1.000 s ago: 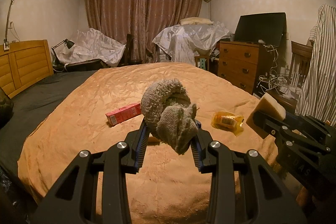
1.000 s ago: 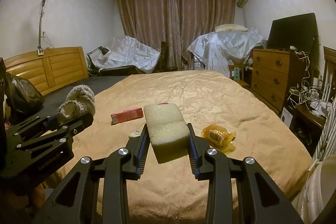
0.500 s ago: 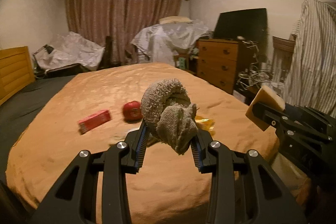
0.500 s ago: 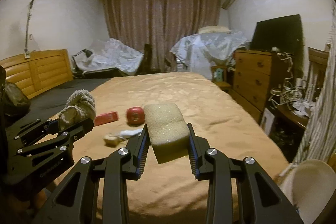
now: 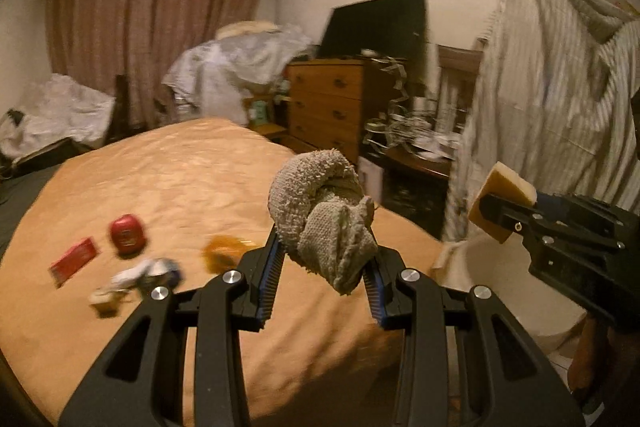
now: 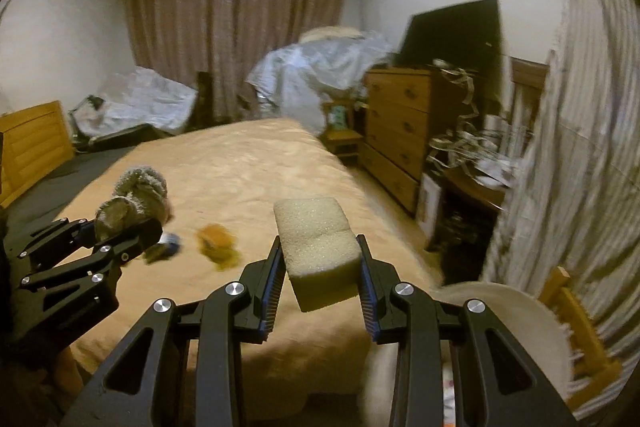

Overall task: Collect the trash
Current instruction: 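Lift the grey sock and yellow sponge and carry both toward the white bucket, then open both grippers over the bucket, dropping the sock and sponge inside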

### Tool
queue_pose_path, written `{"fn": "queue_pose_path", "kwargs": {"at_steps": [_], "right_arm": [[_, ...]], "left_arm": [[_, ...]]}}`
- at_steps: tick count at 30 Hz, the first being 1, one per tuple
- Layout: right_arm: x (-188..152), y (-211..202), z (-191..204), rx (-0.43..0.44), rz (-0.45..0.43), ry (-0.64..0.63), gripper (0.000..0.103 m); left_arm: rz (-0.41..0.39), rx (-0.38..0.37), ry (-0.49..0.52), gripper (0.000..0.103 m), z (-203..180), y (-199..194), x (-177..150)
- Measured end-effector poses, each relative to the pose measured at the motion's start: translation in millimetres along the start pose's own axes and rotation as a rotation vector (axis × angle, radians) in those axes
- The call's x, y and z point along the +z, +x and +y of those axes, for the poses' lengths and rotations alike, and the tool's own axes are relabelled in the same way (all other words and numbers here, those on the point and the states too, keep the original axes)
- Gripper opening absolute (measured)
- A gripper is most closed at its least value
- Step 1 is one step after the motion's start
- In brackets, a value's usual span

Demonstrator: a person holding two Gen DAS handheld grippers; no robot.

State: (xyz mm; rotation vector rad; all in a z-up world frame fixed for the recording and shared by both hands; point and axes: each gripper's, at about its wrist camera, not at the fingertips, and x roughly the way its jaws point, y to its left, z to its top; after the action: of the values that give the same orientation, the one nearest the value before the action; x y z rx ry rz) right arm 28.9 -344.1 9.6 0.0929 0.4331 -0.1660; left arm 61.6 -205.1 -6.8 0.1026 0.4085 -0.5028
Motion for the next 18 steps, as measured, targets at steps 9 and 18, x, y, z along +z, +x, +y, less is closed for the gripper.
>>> {"fn": "queue_pose_path", "kwargs": {"at_steps": [9,18], "right_arm": [[-14.0,1.9,-134.8,-0.14,0.132,0.083,0.035],[-48.0,35.6,-237.7,-0.206,0.347,0.133,0.035]], "left_arm": [[0.123,-0.196,0.07,0.036,-90.5,57.8,8.2],[0.316,-0.355,0.119,0.036,-163.8,118.5,-10.2]]}}
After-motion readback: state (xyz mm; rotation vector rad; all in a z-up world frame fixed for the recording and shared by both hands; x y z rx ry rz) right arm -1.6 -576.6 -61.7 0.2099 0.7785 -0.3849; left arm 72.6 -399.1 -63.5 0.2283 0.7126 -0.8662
